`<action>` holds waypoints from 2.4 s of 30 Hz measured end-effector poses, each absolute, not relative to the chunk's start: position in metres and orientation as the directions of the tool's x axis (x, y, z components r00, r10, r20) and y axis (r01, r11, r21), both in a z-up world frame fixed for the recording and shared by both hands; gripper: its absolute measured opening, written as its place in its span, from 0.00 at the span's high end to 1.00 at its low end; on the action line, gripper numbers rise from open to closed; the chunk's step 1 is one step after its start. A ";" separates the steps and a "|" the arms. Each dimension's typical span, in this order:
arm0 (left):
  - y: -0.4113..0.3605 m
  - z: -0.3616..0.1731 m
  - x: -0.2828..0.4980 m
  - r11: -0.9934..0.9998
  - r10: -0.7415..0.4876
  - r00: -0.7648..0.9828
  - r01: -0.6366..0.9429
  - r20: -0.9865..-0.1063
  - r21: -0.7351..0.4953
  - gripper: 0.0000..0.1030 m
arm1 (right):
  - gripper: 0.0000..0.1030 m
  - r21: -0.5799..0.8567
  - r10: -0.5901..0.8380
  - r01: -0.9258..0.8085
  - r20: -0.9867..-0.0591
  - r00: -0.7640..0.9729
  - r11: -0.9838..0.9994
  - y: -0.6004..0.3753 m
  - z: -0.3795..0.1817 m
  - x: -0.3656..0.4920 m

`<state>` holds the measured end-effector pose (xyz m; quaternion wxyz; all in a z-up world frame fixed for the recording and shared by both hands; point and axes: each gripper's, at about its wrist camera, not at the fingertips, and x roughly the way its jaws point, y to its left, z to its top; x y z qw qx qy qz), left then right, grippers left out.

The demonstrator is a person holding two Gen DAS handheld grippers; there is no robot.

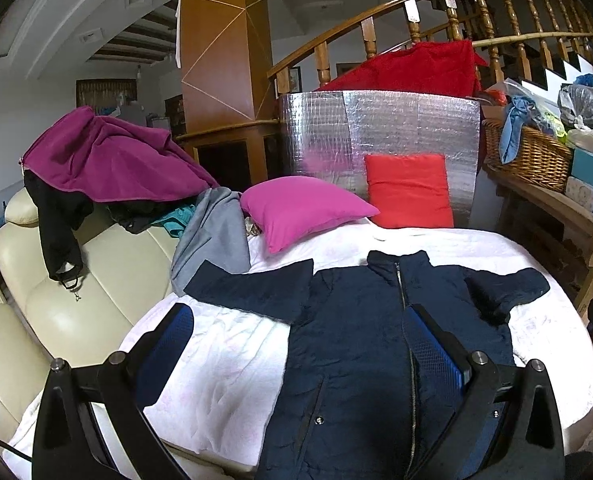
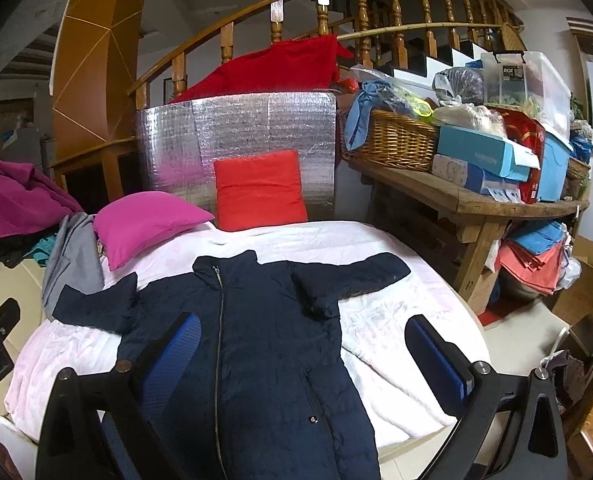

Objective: Fold large clothes

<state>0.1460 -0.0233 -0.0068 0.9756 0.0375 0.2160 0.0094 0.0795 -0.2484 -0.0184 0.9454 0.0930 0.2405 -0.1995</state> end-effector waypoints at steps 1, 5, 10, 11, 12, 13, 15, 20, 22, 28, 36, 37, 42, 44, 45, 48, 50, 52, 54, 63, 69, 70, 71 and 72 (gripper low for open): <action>-0.024 -0.007 0.147 0.997 0.036 0.905 -0.004 -0.423 0.078 0.00 | 0.00 0.082 -0.332 0.423 -0.494 0.804 0.903 -0.250 -0.020 0.081; -0.026 -0.009 0.153 0.997 0.049 0.902 -0.017 -0.428 0.079 0.00 | 0.00 0.079 -0.328 0.419 -0.498 0.802 0.904 -0.254 -0.022 0.089; -0.028 -0.011 0.162 0.997 0.059 0.899 -0.028 -0.434 0.078 0.00 | 0.00 0.078 -0.318 0.410 -0.507 0.801 0.909 -0.257 -0.027 0.099; -0.029 -0.012 0.164 0.996 0.062 0.898 -0.031 -0.435 0.080 0.00 | 0.00 0.078 -0.316 0.408 -0.508 0.801 0.910 -0.258 -0.028 0.101; -0.030 -0.012 0.166 0.996 0.066 0.898 -0.033 -0.436 0.082 0.00 | 0.00 0.077 -0.316 0.408 -0.510 0.800 0.910 -0.258 -0.029 0.103; -0.030 -0.013 0.169 0.996 0.067 0.897 -0.033 -0.438 0.083 0.00 | 0.00 0.077 -0.314 0.407 -0.512 0.799 0.910 -0.259 -0.031 0.105; -0.033 -0.016 0.174 0.996 0.069 0.894 -0.034 -0.442 0.086 0.00 | 0.00 0.077 -0.311 0.405 -0.516 0.798 0.911 -0.261 -0.034 0.110; -0.041 -0.023 0.193 0.994 0.083 0.888 -0.043 -0.453 0.098 0.00 | 0.00 0.082 -0.305 0.407 -0.531 0.791 0.910 -0.269 -0.045 0.128; -0.045 -0.027 0.204 0.994 0.088 0.883 -0.047 -0.461 0.100 0.00 | 0.00 0.084 -0.303 0.407 -0.536 0.788 0.910 -0.274 -0.049 0.137; -0.063 -0.050 0.254 0.995 0.099 0.865 -0.070 -0.491 0.077 0.00 | 0.00 0.113 -0.289 0.414 -0.554 0.781 0.903 -0.303 -0.076 0.179; -0.088 -0.174 0.381 0.989 -0.083 0.633 -0.039 -0.770 -0.139 0.00 | 0.00 0.447 -0.021 0.351 -0.594 0.804 0.823 -0.451 -0.176 0.270; -0.089 -0.190 0.392 0.989 -0.078 0.610 -0.054 -0.789 -0.139 0.00 | 0.00 0.498 0.015 0.380 -0.621 0.784 0.780 -0.478 -0.196 0.284; -0.093 -0.212 0.419 0.990 0.055 0.632 -0.136 -0.773 -0.040 0.00 | 0.00 0.679 0.090 0.486 -0.627 0.774 0.549 -0.577 -0.267 0.321; -0.098 -0.211 0.425 0.991 0.095 0.664 -0.134 -0.742 0.007 0.00 | 0.00 0.723 0.099 0.494 -0.605 0.790 0.484 -0.602 -0.284 0.331; -0.104 -0.212 0.430 0.989 0.137 0.677 -0.138 -0.723 0.059 0.00 | 0.01 0.737 0.106 0.492 -0.597 0.795 0.464 -0.611 -0.290 0.336; -0.119 -0.219 0.442 0.986 0.164 0.670 -0.099 -0.724 0.131 0.00 | 0.10 0.752 0.108 0.521 -0.605 0.789 0.405 -0.633 -0.310 0.354; -0.127 -0.220 0.447 0.988 0.153 0.671 -0.078 -0.726 0.135 0.00 | 0.23 0.753 0.143 0.554 -0.629 0.764 0.355 -0.644 -0.328 0.367; -0.127 -0.218 0.447 0.989 0.139 0.676 -0.065 -0.724 0.130 0.00 | 0.39 0.750 0.151 0.573 -0.641 0.752 0.331 -0.648 -0.339 0.376; -0.127 -0.216 0.452 0.991 0.126 0.680 -0.051 -0.723 0.125 0.00 | 0.59 0.756 0.128 0.567 -0.630 0.766 0.328 -0.649 -0.341 0.379; -0.079 -0.202 0.462 0.988 0.138 0.666 -0.149 -0.733 0.050 0.00 | 0.86 0.763 0.151 0.268 -0.429 0.891 0.589 -0.554 -0.231 0.397; -0.044 -0.186 0.454 0.974 0.175 0.687 -0.225 -0.705 0.022 0.00 | 0.83 0.773 0.460 -0.019 -0.358 0.813 0.635 -0.405 -0.202 0.425; -0.041 -0.185 0.451 0.974 0.171 0.686 -0.227 -0.708 0.015 0.00 | 0.83 0.780 0.501 -0.034 -0.368 0.783 0.625 -0.384 -0.209 0.431; -0.038 -0.185 0.449 0.973 0.165 0.685 -0.229 -0.710 0.004 0.00 | 0.83 0.796 0.559 -0.041 -0.386 0.734 0.604 -0.358 -0.222 0.438; -0.036 -0.184 0.445 0.973 0.160 0.687 -0.230 -0.709 -0.003 0.00 | 0.81 0.810 0.599 -0.041 -0.398 0.694 0.585 -0.341 -0.234 0.443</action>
